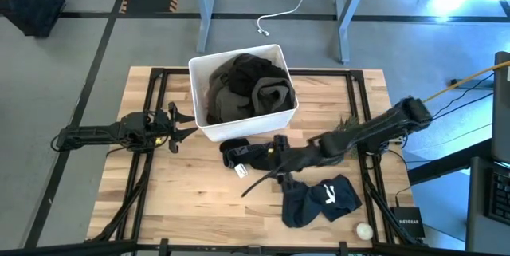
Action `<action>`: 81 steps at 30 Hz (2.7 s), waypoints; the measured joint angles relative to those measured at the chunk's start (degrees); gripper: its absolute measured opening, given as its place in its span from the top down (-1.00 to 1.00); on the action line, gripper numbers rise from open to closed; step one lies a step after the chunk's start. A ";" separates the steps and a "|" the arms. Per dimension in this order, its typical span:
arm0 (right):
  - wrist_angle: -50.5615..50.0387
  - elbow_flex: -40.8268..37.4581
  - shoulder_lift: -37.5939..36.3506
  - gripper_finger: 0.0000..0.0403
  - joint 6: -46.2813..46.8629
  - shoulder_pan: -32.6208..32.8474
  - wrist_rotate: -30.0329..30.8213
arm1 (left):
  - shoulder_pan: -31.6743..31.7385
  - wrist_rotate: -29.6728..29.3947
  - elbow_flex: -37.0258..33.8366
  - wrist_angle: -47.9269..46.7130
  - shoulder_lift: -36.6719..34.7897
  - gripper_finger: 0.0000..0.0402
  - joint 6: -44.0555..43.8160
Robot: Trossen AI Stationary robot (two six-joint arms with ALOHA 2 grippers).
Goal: Sort clothes
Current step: Put the black boxer into the white laundry bin
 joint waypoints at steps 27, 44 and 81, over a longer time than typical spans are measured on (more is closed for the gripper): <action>-1.84 7.04 13.96 0.79 -7.63 -2.02 11.58 | -0.01 0.00 0.00 0.02 -0.01 0.08 0.00; 6.19 30.60 2.45 0.84 -31.40 -10.62 23.19 | -0.02 0.00 0.00 0.00 -0.01 0.08 0.00; -48.44 50.19 1.04 -0.37 -2.13 -8.01 28.86 | 0.00 0.00 0.00 0.01 -0.02 0.08 0.00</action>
